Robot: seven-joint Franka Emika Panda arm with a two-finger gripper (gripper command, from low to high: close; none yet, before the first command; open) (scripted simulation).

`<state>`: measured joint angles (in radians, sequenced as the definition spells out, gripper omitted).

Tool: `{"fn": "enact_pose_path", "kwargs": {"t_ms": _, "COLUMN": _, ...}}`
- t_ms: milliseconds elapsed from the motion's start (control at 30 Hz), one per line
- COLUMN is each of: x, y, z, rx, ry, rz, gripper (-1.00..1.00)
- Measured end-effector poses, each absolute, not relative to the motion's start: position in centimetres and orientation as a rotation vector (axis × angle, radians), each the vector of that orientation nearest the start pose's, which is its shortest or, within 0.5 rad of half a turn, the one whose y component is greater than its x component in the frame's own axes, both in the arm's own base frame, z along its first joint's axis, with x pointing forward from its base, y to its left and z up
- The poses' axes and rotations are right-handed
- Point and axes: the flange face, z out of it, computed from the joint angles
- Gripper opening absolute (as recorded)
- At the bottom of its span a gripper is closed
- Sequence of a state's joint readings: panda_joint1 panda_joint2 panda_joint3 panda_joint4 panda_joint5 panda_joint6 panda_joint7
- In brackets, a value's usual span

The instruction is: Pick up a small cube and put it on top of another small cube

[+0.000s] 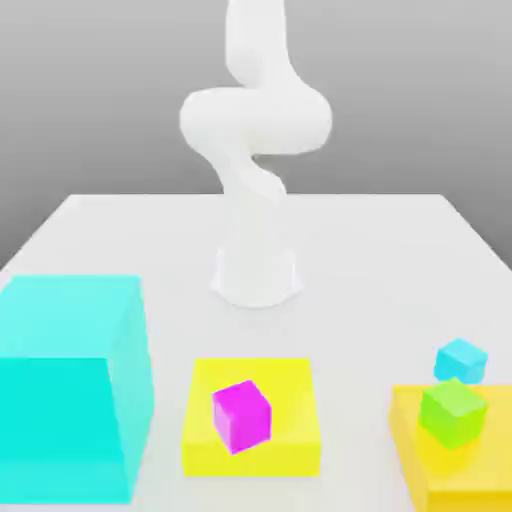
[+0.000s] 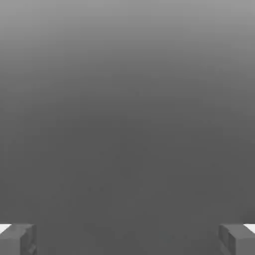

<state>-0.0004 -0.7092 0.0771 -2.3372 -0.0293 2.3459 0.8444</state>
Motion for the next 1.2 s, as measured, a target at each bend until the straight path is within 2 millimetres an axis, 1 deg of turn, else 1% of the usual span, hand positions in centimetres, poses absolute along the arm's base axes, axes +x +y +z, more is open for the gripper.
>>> {"fn": "enact_pose_path", "kwargs": {"t_ms": 67, "x": 40.3, "y": 7.0, "z": 61.9, "rx": -2.632, "ry": 0.979, "rz": -0.911, "gripper": 0.0}}
{"fn": "enact_pose_path", "kwargs": {"t_ms": 167, "x": 42.4, "y": 11.4, "z": 55.3, "rx": -2.751, "ry": 0.921, "rz": -0.821, "gripper": 0.0}}
{"fn": "enact_pose_path", "kwargs": {"t_ms": 233, "x": 42.9, "y": 14.2, "z": 50.8, "rx": -2.824, "ry": 0.872, "rz": -0.755, "gripper": 0.0}}
{"fn": "enact_pose_path", "kwargs": {"t_ms": 333, "x": 42.7, "y": 18.2, "z": 44.0, "rx": -2.922, "ry": 0.786, "rz": -0.647, "gripper": 0.0}}
{"fn": "enact_pose_path", "kwargs": {"t_ms": 400, "x": 41.7, "y": 20.6, "z": 39.6, "rx": -2.978, "ry": 0.72, "rz": -0.567, "gripper": 0.0}}
{"fn": "enact_pose_path", "kwargs": {"t_ms": 500, "x": 39.3, "y": 24.0, "z": 33.4, "rx": -3.048, "ry": 0.612, "rz": -0.438, "gripper": 0.0}}
{"fn": "enact_pose_path", "kwargs": {"t_ms": 567, "x": 36.8, "y": 26.2, "z": 29.6, "rx": -3.084, "ry": 0.529, "rz": -0.345, "gripper": 0.0}}
{"fn": "enact_pose_path", "kwargs": {"t_ms": 600, "x": 35.1, "y": 27.7, "z": 27.8, "rx": -3.1, "ry": 0.466, "rz": -0.296, "gripper": 0.0}}
{"fn": "enact_pose_path", "kwargs": {"t_ms": 667, "x": 31.9, "y": 29.5, "z": 24.6, "rx": -3.121, "ry": 0.379, "rz": -0.196, "gripper": 0.0}}
{"fn": "enact_pose_path", "kwargs": {"t_ms": 733, "x": 28.7, "y": 30.8, "z": 21.8, "rx": -3.13, "ry": 0.308, "rz": -0.091, "gripper": 0.0}}
{"fn": "enact_pose_path", "kwargs": {"t_ms": 767, "x": 27.4, "y": 31.1, "z": 20.7, "rx": -3.13, "ry": 0.287, "rz": -0.047, "gripper": 0.0}}
{"fn": "enact_pose_path", "kwargs": {"t_ms": 800, "x": 26.9, "y": 31.3, "z": 19.9, "rx": -3.128, "ry": 0.278, "rz": -0.024, "gripper": 0.0}}
{"fn": "enact_pose_path", "kwargs": {"t_ms": 967, "x": 26.4, "y": 31.8, "z": 16.8, "rx": -3.118, "ry": 0.274, "rz": -0.002, "gripper": 0.0}}
{"fn": "enact_pose_path", "kwargs": {"t_ms": 1100, "x": 26.3, "y": 31.6, "z": 13.9, "rx": -3.124, "ry": 0.271, "rz": 0.0, "gripper": 0.0}}
{"fn": "enact_pose_path", "kwargs": {"t_ms": 1133, "x": 26.2, "y": 31.5, "z": 13.3, "rx": -3.127, "ry": 0.27, "rz": 0.001, "gripper": -1.0}}
{"fn": "enact_pose_path", "kwargs": {"t_ms": 1200, "x": 26.2, "y": 31.5, "z": 13.3, "rx": -3.127, "ry": 0.27, "rz": 0.001, "gripper": -1.0}}
